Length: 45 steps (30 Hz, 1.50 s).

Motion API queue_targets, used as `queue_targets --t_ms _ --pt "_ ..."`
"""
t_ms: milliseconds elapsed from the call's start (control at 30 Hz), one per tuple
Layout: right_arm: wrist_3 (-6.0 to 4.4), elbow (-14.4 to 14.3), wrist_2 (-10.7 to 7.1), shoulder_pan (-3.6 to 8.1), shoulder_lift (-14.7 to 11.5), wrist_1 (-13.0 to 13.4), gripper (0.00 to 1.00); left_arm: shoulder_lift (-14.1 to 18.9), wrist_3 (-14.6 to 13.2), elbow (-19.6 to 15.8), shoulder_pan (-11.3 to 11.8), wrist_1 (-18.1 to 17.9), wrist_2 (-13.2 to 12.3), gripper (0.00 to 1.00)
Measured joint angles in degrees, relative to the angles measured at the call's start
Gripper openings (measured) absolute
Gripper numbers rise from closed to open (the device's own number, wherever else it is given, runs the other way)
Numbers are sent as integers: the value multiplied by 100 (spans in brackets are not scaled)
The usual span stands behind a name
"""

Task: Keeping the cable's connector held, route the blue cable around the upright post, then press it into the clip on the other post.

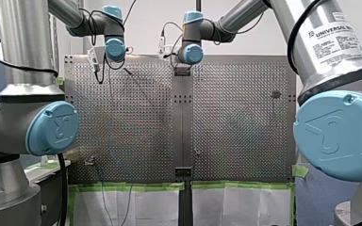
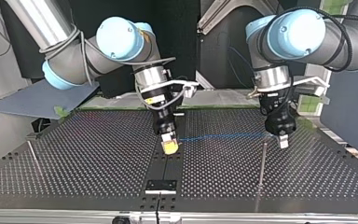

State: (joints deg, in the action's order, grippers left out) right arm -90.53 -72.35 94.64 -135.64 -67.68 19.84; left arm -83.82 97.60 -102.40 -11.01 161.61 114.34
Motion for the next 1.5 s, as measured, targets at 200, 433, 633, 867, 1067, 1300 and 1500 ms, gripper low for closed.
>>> queue_targets --t_ms 200,433,633,867,1067,1300,1500 --pt "-9 248 -21 8 150 -11 0 -244 69 311 199 42 -124 0" --pt "-10 386 -61 12 385 -22 0 -306 69 429 548 62 -429 0" --pt "-10 512 -68 15 556 -36 0 -416 70 466 861 65 -625 0" --pt "-10 685 -72 14 741 -54 0 -741 68 651 1042 59 -919 0" --pt "-10 762 -63 23 892 -52 0 -945 70 692 1102 46 -1120 0" --pt "-10 793 -66 70 1100 -44 0 -1261 34 715 1161 -37 -1199 0" --pt "-10 795 -64 115 1241 -36 0 -1504 -27 779 1180 -65 -1330 0"
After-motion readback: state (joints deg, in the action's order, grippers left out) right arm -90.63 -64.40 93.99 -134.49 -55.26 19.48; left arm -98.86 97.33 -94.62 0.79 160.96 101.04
